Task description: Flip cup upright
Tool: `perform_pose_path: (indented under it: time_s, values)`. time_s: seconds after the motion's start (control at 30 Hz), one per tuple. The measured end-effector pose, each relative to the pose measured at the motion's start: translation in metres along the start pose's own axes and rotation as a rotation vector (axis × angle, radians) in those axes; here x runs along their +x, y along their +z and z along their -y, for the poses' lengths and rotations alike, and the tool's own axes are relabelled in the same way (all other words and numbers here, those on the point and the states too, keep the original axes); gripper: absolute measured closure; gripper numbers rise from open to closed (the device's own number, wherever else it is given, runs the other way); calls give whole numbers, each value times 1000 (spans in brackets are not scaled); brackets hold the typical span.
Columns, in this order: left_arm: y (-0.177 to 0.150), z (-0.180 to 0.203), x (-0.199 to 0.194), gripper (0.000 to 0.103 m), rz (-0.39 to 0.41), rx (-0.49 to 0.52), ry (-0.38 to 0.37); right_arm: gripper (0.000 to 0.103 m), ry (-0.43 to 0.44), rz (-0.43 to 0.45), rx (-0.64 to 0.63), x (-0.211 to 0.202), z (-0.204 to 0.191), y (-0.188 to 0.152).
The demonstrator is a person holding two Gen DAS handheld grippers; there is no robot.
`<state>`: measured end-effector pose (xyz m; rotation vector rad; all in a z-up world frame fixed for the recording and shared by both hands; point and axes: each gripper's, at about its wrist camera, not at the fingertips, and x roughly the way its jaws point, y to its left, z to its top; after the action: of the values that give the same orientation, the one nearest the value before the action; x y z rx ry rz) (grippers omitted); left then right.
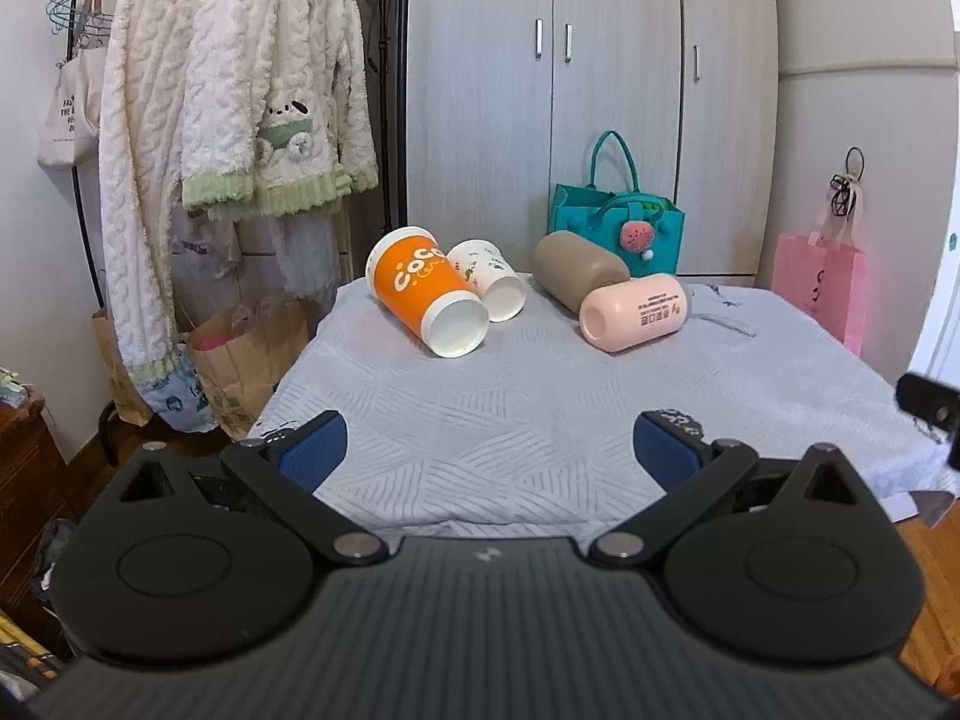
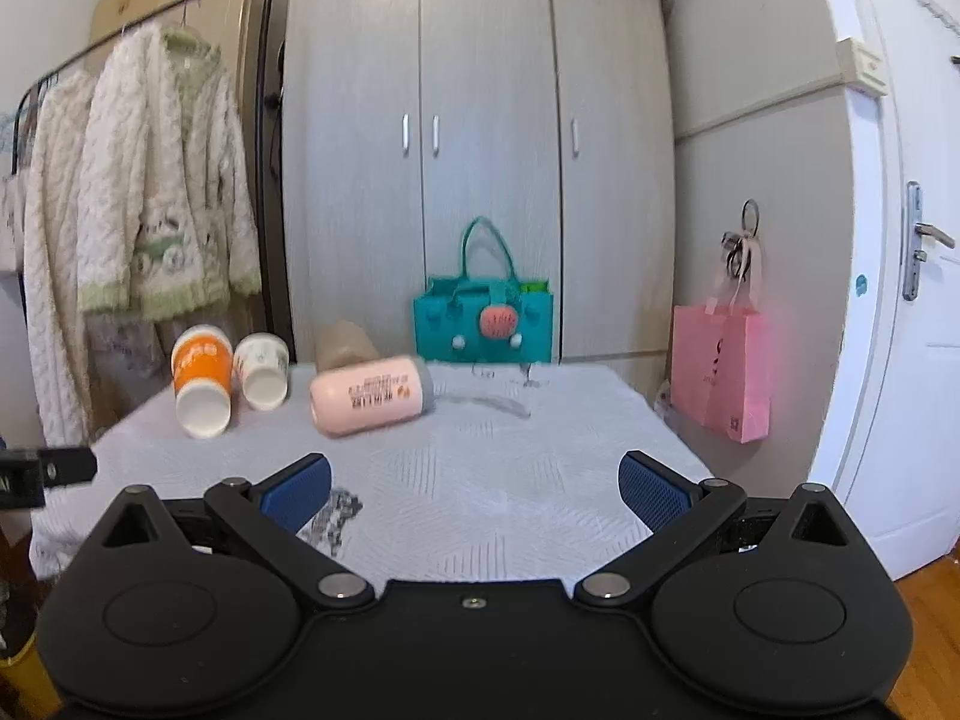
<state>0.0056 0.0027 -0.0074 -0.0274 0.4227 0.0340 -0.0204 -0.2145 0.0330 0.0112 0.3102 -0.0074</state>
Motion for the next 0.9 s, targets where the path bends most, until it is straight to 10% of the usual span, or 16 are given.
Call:
perform_pose_path:
  time_s: [0.9]
  values:
    - [-8,-8,13,0,-65,-38,-40,0,-24,-34,-31,6,-1,-3]
